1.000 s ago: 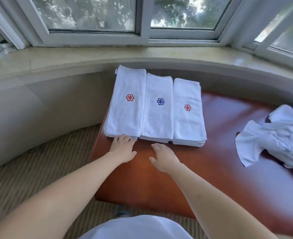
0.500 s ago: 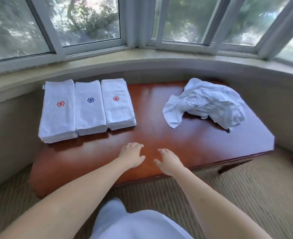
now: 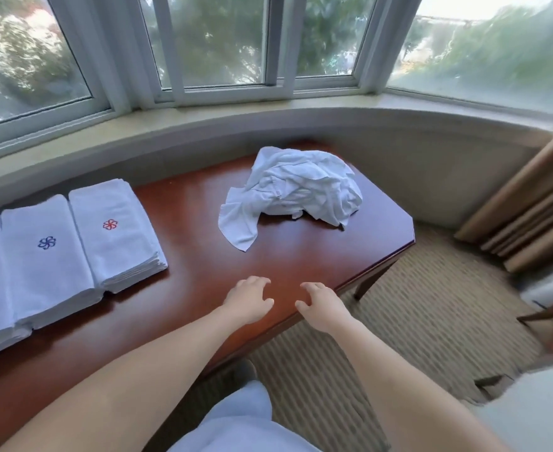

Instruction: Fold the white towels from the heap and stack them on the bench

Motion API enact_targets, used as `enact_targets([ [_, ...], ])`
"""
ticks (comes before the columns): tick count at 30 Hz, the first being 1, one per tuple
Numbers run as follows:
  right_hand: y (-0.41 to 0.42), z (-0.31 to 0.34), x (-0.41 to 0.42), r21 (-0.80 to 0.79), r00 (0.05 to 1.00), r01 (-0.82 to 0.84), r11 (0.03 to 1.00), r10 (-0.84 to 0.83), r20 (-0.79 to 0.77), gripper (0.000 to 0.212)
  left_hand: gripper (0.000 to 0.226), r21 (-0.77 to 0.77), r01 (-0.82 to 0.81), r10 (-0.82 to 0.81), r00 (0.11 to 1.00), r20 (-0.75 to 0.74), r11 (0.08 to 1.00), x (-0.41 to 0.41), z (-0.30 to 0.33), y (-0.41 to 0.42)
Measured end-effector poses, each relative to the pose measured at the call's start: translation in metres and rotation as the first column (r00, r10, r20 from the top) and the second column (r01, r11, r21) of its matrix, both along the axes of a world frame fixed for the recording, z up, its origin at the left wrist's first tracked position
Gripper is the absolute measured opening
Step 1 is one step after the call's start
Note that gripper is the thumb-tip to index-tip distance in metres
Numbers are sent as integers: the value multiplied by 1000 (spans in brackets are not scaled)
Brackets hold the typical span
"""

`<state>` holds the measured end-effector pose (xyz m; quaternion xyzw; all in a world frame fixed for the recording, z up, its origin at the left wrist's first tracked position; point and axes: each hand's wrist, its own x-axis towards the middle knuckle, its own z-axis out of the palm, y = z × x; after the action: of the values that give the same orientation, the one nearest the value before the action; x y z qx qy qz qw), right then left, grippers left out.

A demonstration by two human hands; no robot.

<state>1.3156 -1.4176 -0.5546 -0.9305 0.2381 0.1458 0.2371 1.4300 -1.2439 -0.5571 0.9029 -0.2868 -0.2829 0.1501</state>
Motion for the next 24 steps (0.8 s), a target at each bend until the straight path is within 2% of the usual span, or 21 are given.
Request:
enact_targets([
  [6,-61,-5,34,-31,998,19,999,-21,-65,58,57,-50,27,-30,997,-70,998,41,-18,-68],
  [12,-112,-1,112,-54,989,-23,998,14,-149,57,56,-101,-74,59,987,-146,992,105,-24,-104],
  [24,-160,-14,229,16,978,-105,994,106,-180,56,53,-146,-239,201,950,-237,960,207,-39,-149],
])
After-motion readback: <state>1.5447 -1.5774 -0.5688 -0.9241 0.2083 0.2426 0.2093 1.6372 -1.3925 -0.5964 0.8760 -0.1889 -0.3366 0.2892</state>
